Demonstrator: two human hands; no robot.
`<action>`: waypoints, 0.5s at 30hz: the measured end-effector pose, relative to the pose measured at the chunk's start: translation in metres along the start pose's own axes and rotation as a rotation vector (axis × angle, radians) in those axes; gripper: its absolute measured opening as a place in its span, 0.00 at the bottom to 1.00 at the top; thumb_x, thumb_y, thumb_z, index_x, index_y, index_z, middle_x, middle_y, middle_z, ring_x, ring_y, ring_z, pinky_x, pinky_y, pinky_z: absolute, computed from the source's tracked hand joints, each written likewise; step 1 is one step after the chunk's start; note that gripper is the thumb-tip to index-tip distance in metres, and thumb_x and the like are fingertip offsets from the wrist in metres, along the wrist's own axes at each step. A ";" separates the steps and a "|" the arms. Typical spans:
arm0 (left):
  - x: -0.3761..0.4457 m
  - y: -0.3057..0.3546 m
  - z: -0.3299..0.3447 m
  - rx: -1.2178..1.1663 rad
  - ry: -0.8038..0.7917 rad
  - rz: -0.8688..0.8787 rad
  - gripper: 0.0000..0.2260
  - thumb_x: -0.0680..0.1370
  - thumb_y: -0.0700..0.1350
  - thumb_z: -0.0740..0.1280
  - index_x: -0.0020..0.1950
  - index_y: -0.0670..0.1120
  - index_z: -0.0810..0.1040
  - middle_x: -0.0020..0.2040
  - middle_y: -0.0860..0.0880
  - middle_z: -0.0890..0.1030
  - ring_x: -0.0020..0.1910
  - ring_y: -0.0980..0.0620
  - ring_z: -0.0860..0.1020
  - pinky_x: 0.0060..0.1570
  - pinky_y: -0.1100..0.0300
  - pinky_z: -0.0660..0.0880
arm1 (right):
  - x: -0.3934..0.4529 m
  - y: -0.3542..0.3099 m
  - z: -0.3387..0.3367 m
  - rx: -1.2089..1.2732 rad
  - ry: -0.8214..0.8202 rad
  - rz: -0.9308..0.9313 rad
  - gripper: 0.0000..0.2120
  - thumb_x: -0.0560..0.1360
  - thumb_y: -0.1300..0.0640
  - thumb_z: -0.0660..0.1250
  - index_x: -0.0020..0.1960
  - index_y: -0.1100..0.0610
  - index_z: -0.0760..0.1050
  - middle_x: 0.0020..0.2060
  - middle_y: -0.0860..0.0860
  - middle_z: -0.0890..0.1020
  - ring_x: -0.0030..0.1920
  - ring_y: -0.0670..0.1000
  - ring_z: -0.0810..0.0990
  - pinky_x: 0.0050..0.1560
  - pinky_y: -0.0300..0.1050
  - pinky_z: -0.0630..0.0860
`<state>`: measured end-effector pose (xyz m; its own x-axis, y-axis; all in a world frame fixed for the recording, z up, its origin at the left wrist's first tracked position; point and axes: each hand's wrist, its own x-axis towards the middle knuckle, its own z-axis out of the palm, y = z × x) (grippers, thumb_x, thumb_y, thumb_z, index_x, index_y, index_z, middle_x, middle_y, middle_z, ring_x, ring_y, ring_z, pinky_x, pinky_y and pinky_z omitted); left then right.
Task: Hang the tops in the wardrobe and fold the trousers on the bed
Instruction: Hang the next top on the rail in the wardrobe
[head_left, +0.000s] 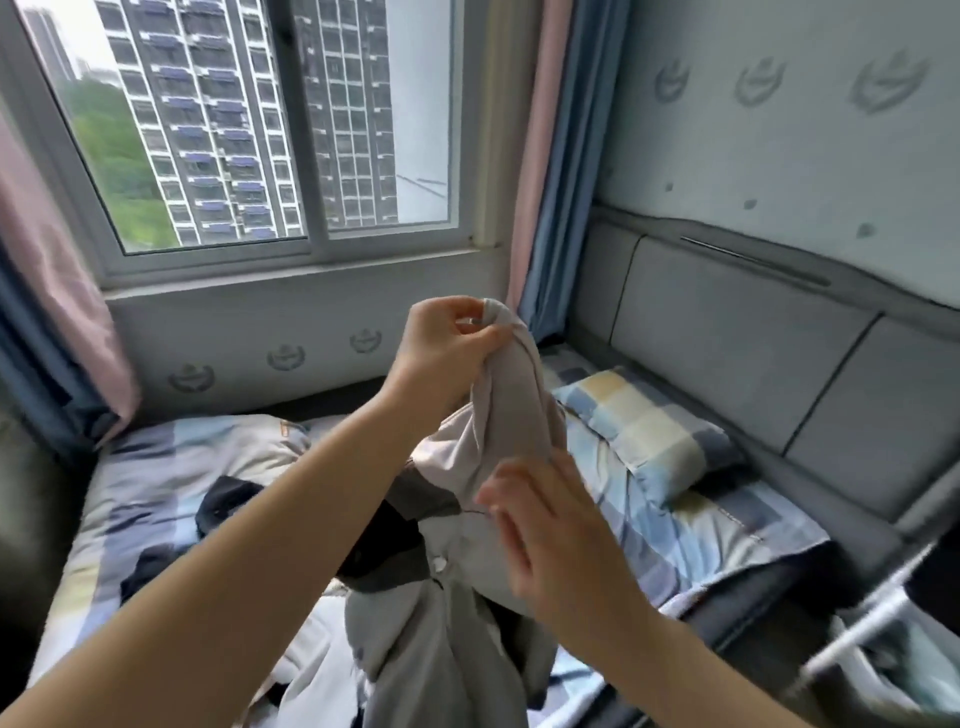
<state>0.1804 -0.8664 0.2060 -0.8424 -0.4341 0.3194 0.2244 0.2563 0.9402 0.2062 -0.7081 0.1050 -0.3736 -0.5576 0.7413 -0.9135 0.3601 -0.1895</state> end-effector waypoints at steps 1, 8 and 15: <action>0.001 0.006 0.008 0.033 -0.041 0.005 0.08 0.72 0.40 0.75 0.36 0.51 0.82 0.33 0.54 0.83 0.33 0.60 0.80 0.33 0.65 0.78 | -0.002 -0.005 0.000 -0.067 -0.041 -0.155 0.08 0.75 0.65 0.64 0.51 0.57 0.76 0.52 0.49 0.76 0.57 0.51 0.74 0.58 0.44 0.72; -0.010 0.053 0.065 0.247 -0.299 0.002 0.04 0.73 0.42 0.75 0.45 0.44 0.82 0.43 0.43 0.82 0.40 0.49 0.79 0.47 0.49 0.81 | -0.003 0.009 -0.027 -0.647 -0.169 -0.223 0.19 0.76 0.54 0.62 0.66 0.51 0.75 0.62 0.50 0.79 0.64 0.52 0.76 0.61 0.55 0.74; -0.039 0.080 0.149 0.319 -0.439 0.070 0.07 0.74 0.40 0.74 0.38 0.44 0.78 0.37 0.48 0.76 0.36 0.52 0.74 0.36 0.66 0.78 | -0.028 0.041 -0.092 -0.864 -0.168 0.034 0.07 0.62 0.61 0.72 0.39 0.53 0.82 0.31 0.49 0.80 0.38 0.52 0.79 0.42 0.46 0.71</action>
<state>0.1586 -0.7006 0.2508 -0.9715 -0.0224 0.2360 0.1851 0.5504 0.8141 0.1942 -0.6093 0.1362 -0.4790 -0.6144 0.6269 -0.4856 0.7804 0.3939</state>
